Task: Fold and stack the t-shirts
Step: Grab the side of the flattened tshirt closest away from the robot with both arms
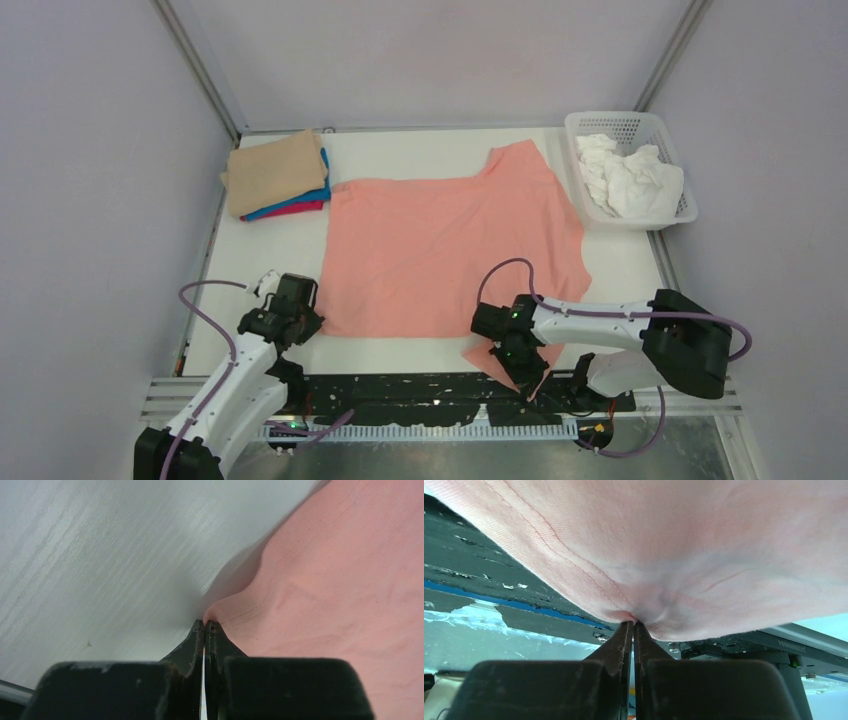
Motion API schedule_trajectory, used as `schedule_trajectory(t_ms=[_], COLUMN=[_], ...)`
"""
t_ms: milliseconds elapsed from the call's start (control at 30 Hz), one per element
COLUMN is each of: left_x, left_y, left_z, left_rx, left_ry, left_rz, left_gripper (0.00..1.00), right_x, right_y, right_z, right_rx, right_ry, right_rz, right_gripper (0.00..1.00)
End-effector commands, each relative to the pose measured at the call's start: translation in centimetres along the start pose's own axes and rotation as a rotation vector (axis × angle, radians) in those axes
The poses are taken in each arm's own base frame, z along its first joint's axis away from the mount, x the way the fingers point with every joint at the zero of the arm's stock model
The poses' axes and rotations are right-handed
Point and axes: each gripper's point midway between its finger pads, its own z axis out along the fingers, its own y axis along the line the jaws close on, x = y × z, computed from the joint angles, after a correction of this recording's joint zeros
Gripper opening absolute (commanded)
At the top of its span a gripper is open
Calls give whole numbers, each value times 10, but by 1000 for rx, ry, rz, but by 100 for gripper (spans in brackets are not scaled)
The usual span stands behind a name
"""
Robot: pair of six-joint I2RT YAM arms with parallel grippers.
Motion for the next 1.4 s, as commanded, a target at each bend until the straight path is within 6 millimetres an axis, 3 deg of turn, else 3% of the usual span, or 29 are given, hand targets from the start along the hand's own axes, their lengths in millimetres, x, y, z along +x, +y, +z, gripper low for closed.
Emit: schedule_trajectory(t_ms=[0,200,333,567,800,1033,1367], left_x=[-18,-23,-25,-32,-36,-67,-102], left_y=[-4,2,0,-9,-59,-91,-107], left_z=[-6,-5,-5,-11,-18,-28,-21], left_rx=[5,-34,-39,-2,203,219,198], left_ry=[-73,-94,-91,-104,-80,-117,-138], left_rz=[13,36,43,57,30,28,-7], left_gripper=[0,0,0,0,0,0,0], right_x=[-11,-9,3,-1,-66,-116,-171], right_y=[-7,-2,-15,-18,-38,-79,-134], right_z=[-10,-40,-56,-66,-129,-176,-226], right_rx=[39,-19,17,4,2,56,92], right_ry=[-111,-190,-204,-261,-521,-691,-911], right_rz=[59,98,134,186,203,283,480], right_gripper=[6,6,6,6,6,6,6])
